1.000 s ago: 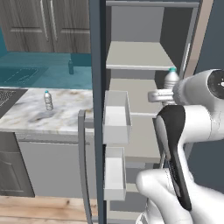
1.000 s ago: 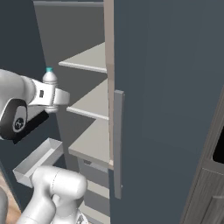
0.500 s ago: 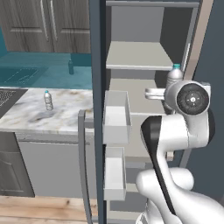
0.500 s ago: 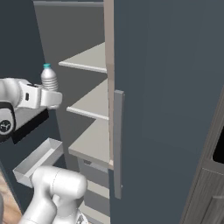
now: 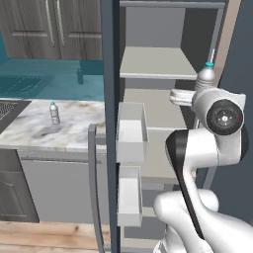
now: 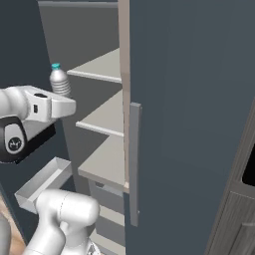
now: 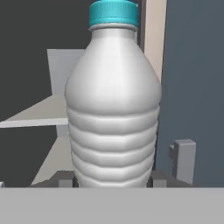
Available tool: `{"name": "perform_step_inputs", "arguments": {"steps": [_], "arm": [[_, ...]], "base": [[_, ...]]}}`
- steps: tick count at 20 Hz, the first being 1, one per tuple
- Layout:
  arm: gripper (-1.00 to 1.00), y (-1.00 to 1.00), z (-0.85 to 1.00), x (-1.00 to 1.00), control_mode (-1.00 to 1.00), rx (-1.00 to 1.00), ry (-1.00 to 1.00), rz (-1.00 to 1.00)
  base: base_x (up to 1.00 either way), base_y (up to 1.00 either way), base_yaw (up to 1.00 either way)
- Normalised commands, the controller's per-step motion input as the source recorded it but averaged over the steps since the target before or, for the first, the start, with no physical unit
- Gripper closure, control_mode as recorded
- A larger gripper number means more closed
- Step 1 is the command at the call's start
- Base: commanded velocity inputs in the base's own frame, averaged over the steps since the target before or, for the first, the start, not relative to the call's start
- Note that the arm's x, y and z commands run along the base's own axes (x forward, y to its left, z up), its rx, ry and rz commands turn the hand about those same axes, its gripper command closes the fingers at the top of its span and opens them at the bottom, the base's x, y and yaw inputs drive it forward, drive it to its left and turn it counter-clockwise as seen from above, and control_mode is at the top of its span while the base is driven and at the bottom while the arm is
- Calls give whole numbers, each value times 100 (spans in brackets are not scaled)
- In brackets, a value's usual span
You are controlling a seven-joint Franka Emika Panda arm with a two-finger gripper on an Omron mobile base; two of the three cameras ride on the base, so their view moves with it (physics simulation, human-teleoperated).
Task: Take the bottled waters from the counter and place them in the freezer to freeze. Close the freezer door after placing the bottles.
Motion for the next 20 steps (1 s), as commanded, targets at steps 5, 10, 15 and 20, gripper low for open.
{"name": "perform_step_inputs", "arguments": {"steps": [5,10,15,20], "arm": [[100,0,2,4,-100,2,0,1],[100,0,1,5,-100,0,-1,0],[100,0,8,29,-100,-6,-4,2],[100,0,12,34,-100,-2,0,7]], "base": [[0,0,0],[0,0,0],[0,0,0],[0,0,0]]}}
